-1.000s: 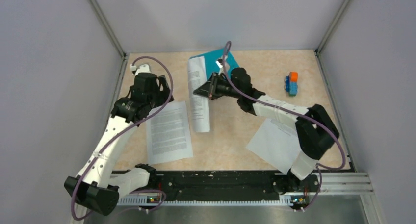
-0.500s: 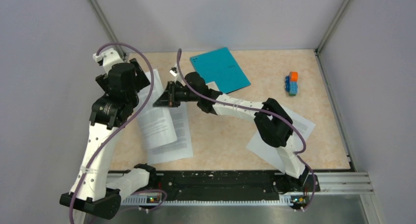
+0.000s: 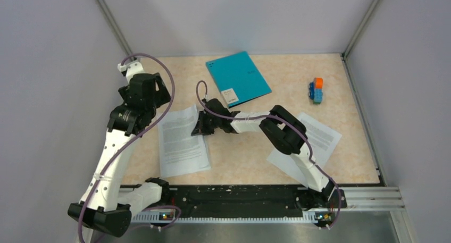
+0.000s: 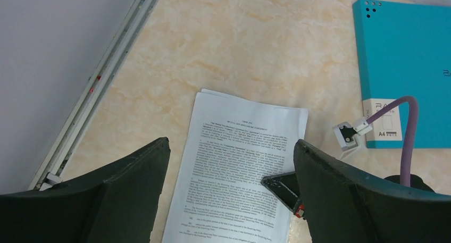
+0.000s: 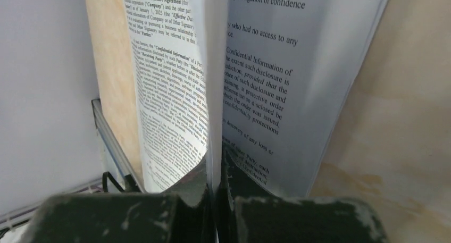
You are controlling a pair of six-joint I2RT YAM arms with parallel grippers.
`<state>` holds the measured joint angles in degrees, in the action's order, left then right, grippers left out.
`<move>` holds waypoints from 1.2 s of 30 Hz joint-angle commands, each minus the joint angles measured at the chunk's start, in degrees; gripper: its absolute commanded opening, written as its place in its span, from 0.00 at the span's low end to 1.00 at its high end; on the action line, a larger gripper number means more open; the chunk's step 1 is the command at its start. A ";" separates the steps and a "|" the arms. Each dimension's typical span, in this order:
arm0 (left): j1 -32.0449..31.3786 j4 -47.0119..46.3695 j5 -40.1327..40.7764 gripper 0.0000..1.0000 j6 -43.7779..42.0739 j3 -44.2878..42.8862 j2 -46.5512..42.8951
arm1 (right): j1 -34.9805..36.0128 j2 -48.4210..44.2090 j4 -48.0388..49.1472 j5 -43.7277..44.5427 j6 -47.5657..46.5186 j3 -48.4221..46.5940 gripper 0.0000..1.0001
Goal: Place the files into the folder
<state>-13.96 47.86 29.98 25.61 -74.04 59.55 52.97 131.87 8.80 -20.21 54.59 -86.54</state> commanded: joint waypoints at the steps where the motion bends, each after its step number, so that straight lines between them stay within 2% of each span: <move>1: 0.33 -2.21 -1.72 0.90 0.93 0.43 -0.32 | -0.18 -0.98 -2.21 4.97 -3.41 -0.52 0.00; 8: 0.33 -3.02 -3.44 0.90 1.26 1.27 0.29 | 0.00 -3.27 -2.03 6.03 -2.82 1.48 0.00; 11: 0.33 -3.16 -4.20 0.90 1.04 0.88 0.73 | 0.01 -6.28 -2.03 6.35 -3.02 2.44 0.18; 14: 0.33 -3.34 -5.55 0.91 0.77 0.34 1.14 | -0.02 -10.72 -2.60 7.17 -3.87 3.76 0.43; 17: 0.33 -3.63 -7.97 0.91 0.97 -0.31 1.53 | -0.03 -15.22 -6.40 9.79 -6.09 4.06 0.62; 20: 0.31 -5.49 -12.90 0.92 0.99 0.02 1.75 | -0.38 -19.30 -12.27 13.89 -8.33 5.00 0.75; 24: -0.22 -10.11 -24.04 0.91 3.33 3.22 2.70 | -2.41 -27.11 -15.67 19.98 -9.39 13.55 0.83; 26: -3.02 -14.33 -28.31 0.90 5.33 5.82 4.42 | -5.05 -33.63 -16.03 22.16 -8.93 20.05 0.85; 29: -11.62 -18.75 -27.75 0.91 6.47 7.73 9.77 | -9.32 -44.46 -17.98 26.54 -8.93 29.78 0.88; 33: -18.74 -27.05 -36.14 0.91 8.05 8.17 18.64 | -15.71 -59.52 -27.68 34.59 -8.56 39.79 0.93; 36: -24.07 -31.58 -41.01 0.91 7.56 5.15 27.20 | -23.53 -70.21 -34.57 36.26 -6.73 47.13 0.97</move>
<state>-32.49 26.98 -1.58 32.16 -66.26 79.37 36.25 73.63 -14.94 9.43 46.65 -46.22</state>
